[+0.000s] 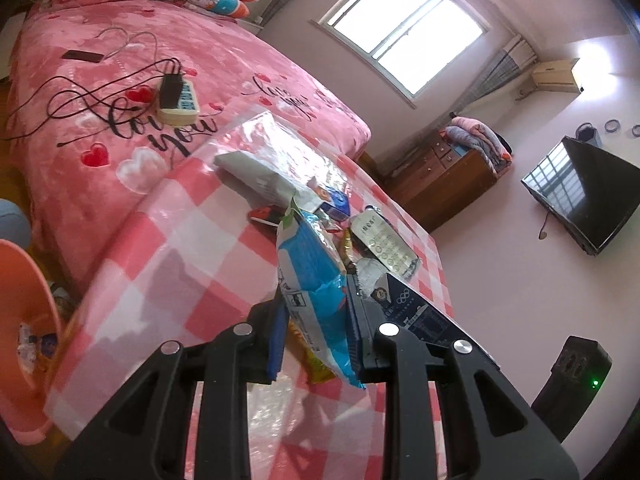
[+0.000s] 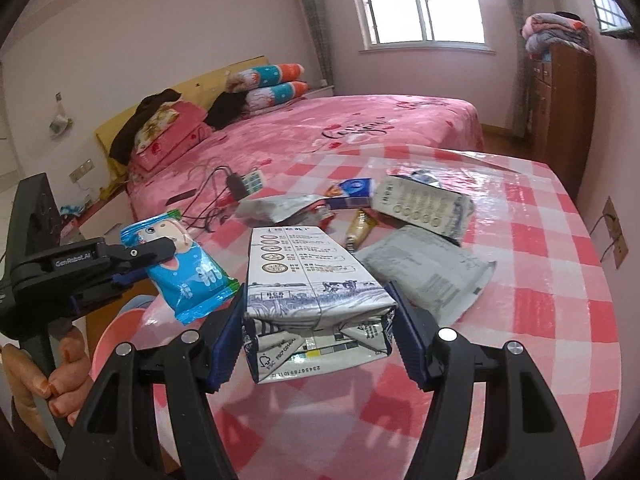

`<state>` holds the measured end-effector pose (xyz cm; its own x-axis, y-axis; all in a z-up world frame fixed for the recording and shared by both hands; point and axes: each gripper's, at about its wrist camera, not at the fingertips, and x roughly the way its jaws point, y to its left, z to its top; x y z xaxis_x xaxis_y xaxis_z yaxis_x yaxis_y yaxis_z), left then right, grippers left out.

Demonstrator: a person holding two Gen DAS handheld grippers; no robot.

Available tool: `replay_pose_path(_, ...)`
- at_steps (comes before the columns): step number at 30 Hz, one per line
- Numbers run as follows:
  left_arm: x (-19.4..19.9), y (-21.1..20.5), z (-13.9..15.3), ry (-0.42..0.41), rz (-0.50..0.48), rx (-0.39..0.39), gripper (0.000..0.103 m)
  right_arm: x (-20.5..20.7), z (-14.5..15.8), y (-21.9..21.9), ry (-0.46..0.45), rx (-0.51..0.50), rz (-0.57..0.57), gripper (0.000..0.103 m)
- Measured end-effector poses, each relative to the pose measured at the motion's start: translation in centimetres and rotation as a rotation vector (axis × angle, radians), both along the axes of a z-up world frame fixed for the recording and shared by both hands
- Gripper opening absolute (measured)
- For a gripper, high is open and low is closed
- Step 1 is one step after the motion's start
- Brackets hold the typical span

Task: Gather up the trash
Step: 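Grasp the blue-white snack bag with the left tool while the right grasps the white milk carton, then carry both items over the pink bucket and open both tools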

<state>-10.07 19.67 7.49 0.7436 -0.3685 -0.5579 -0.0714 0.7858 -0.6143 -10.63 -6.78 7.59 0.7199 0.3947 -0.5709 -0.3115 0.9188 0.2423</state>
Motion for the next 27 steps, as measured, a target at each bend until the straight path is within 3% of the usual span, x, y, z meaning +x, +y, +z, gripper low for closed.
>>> replay_pose_path(16, -4.5, 6.5, -1.4, 0.009, 0.074, -0.026, 0.026, -2.3, 0.0, 8.9, 0.017, -0.037, 0.194, 0.066)
replay_pose_path(27, -9.2, 13.9, -3.7, 0.071, 0.212, 0.008, 0.026, -3.5, -1.2, 17.7, 0.046, -0.09, 0.401, 0.067)
